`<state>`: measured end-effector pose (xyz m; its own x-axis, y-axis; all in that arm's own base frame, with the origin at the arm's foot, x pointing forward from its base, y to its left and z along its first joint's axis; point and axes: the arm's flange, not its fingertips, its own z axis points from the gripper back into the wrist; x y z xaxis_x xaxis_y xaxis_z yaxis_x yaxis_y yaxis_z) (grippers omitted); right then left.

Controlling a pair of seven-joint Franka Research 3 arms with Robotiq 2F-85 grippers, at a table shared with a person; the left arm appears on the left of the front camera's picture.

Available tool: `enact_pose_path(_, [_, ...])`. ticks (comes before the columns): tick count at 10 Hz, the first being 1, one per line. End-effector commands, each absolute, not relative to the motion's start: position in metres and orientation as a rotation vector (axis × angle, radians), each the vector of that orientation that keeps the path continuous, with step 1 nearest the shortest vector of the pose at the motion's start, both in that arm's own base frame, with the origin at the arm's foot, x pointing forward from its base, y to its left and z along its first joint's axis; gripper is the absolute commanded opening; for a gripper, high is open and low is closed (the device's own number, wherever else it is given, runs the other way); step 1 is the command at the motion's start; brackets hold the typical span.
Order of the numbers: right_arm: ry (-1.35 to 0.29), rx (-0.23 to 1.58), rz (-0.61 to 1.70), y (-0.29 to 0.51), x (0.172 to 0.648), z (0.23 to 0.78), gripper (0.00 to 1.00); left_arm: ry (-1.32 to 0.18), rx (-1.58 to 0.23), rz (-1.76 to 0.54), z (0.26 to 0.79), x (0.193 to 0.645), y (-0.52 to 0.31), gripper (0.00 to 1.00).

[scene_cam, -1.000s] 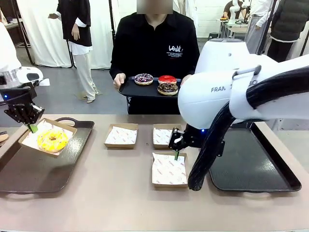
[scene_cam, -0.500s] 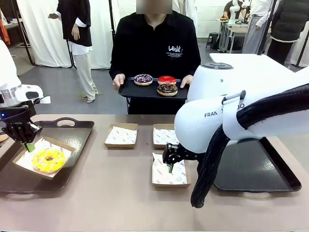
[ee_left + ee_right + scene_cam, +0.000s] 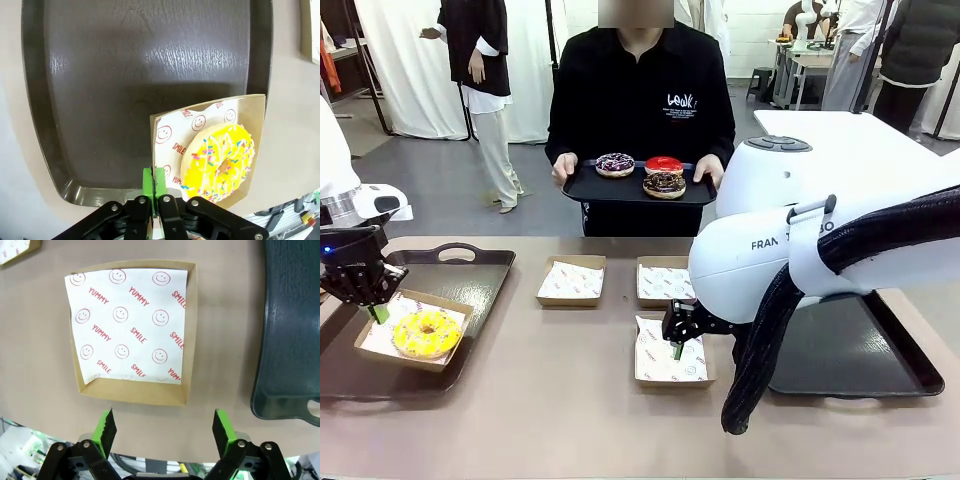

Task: Individually package the donuts and arrange them on the tray.
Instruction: Place the picked Paper togo box on the Handle tray while simultaneously picking up another Paper togo box from the table with the other hand.

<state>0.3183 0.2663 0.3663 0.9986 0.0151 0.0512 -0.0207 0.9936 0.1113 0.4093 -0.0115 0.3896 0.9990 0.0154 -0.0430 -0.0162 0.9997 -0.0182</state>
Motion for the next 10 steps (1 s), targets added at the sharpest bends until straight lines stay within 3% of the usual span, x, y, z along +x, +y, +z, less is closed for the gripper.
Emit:
enact_pose_path(1, [-0.049,0.111,0.025,0.268,0.318,0.366,1.0,0.06,-0.024,-0.08,0.386,0.409,-0.011,0.01])
enact_pose_path(10, [-0.157,0.112,-0.079,0.271,0.323,0.34,1.0,0.002,0.015,0.058,0.383,0.395,-0.018,0.01])
